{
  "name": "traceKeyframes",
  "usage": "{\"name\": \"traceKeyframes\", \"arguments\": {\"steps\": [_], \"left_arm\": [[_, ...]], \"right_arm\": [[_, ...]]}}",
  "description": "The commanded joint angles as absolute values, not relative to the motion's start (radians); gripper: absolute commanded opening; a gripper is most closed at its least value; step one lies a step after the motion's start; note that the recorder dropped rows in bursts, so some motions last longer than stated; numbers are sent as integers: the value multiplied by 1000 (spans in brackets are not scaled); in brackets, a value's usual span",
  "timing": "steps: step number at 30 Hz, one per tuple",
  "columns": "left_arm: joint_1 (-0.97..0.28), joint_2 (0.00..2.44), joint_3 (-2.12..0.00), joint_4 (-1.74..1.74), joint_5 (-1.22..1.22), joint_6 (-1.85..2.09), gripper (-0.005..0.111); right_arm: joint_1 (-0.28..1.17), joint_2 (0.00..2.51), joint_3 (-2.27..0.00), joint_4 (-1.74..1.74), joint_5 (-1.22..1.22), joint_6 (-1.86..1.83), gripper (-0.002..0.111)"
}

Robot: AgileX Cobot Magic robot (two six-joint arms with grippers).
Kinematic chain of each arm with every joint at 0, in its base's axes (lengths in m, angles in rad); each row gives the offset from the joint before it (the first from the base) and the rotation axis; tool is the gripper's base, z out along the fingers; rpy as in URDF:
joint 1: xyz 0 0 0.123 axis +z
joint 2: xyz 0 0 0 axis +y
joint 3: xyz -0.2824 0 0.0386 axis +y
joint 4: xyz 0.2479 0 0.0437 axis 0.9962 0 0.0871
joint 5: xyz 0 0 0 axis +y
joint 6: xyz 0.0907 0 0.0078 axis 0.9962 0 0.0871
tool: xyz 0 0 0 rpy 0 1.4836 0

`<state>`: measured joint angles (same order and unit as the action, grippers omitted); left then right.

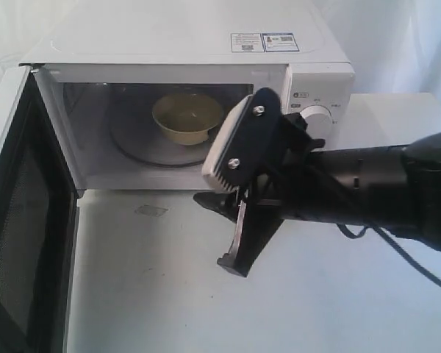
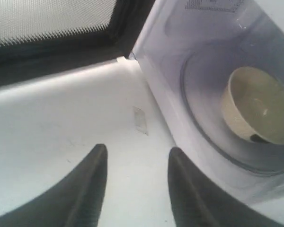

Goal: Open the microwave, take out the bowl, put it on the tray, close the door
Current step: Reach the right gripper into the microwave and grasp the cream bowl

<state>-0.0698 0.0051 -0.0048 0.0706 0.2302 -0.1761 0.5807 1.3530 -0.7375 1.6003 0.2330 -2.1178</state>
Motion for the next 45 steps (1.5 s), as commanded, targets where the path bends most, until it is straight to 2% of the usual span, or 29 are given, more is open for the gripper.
{"name": "traceKeyframes", "arguments": {"steps": [1,6,23,45], "left_arm": [[-68,0,0,67,232,-175,0],[-68,0,0,67,232,-175,0],[-68,0,0,67,232,-175,0],[-68,0,0,67,232,-175,0]], "right_arm": [[640,1442,-813,1386,115,-2144,44],[663,1610,-940,1236,19,-2144,49],[652,1969,-1301,1151,-159,-2144,49],[619,2044,-1342,1149,-264,-2142,49]]}}
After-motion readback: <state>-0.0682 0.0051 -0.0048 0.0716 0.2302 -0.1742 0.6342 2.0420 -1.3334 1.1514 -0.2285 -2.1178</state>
